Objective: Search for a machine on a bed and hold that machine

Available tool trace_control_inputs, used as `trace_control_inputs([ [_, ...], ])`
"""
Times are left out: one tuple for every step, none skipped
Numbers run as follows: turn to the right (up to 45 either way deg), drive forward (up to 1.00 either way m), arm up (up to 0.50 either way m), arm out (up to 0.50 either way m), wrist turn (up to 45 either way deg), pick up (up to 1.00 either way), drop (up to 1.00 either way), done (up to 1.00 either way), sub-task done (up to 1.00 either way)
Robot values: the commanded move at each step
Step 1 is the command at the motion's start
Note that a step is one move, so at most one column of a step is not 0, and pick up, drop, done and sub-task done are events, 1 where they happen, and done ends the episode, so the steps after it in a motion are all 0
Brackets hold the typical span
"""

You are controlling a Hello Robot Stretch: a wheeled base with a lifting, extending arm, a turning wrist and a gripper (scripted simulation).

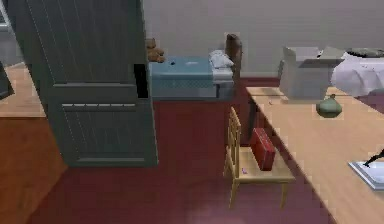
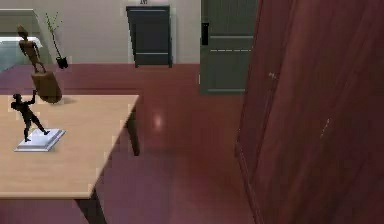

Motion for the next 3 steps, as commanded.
trace_control_inputs([
  [45.0,0.00,0.00,0.00,0.0,0.00,0.00,0.00,0.00],
  [6.0,0.00,0.00,0.00,0.0,0.00,0.00,0.00,0.00],
  [0.0,0.10,0.00,0.00,0.0,0.00,0.00,0.00,0.00],
])
